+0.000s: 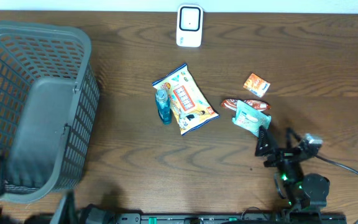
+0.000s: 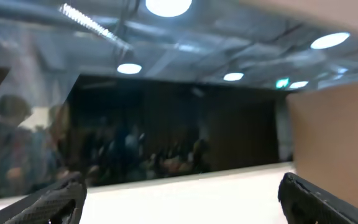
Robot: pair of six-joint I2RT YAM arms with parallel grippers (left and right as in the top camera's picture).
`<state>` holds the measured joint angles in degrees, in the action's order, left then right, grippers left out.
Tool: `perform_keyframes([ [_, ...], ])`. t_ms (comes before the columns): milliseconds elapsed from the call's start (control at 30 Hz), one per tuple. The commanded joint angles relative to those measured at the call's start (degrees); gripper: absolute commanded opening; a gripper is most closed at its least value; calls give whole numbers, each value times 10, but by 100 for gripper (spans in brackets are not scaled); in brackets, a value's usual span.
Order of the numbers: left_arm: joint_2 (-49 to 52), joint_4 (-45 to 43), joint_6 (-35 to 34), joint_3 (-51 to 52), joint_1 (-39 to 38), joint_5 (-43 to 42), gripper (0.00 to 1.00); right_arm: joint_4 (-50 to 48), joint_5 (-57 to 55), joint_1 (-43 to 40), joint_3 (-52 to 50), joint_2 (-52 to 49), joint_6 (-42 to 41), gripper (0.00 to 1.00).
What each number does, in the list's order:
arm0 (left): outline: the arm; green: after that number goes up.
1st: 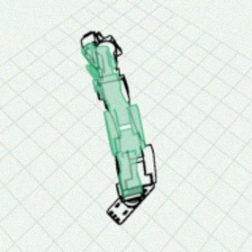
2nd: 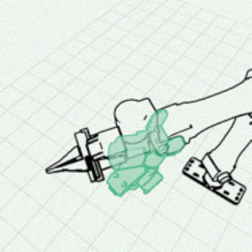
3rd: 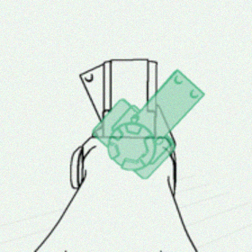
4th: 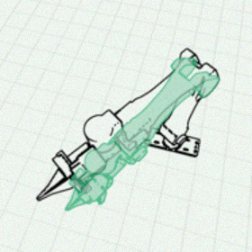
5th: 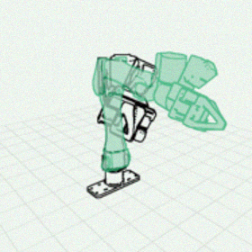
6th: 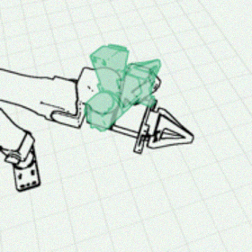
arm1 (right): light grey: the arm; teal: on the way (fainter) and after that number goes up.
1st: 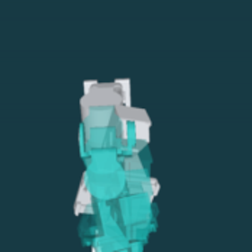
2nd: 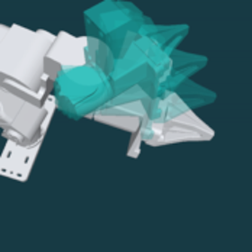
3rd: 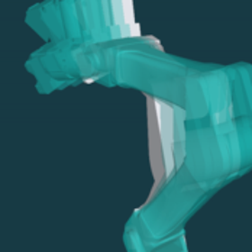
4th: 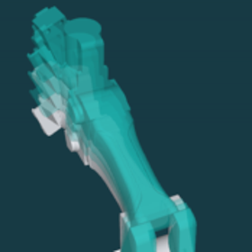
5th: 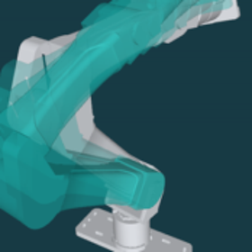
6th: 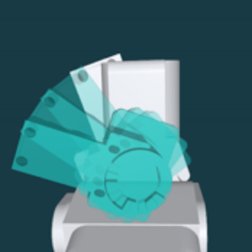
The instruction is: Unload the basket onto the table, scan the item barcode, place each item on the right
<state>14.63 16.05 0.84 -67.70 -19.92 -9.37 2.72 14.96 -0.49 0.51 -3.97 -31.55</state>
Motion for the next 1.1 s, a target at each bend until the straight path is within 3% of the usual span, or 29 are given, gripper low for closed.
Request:
perform_keyframes([
  [0, -22, 3, -38, 0, 31, -42, 98, -2, 160, 10, -2, -23, -84, 99],
  [200, -38, 10, -46, 0, 102, -77, 98, -2, 233, 10, -2, -39, -129, 99],
  [533, -127, 15, -45, 0, 121, -107, 98, 0, 299, 10, -2, -39, -169, 99],
  [833, -144, 25, -37, -12, 143, -99, 98, 9, 321, 10, -2, -39, -94, 99],
  [1067, -144, 27, -35, -12, 149, -1, 98, 15, 245, 10, 5, -39, -56, 99],
])
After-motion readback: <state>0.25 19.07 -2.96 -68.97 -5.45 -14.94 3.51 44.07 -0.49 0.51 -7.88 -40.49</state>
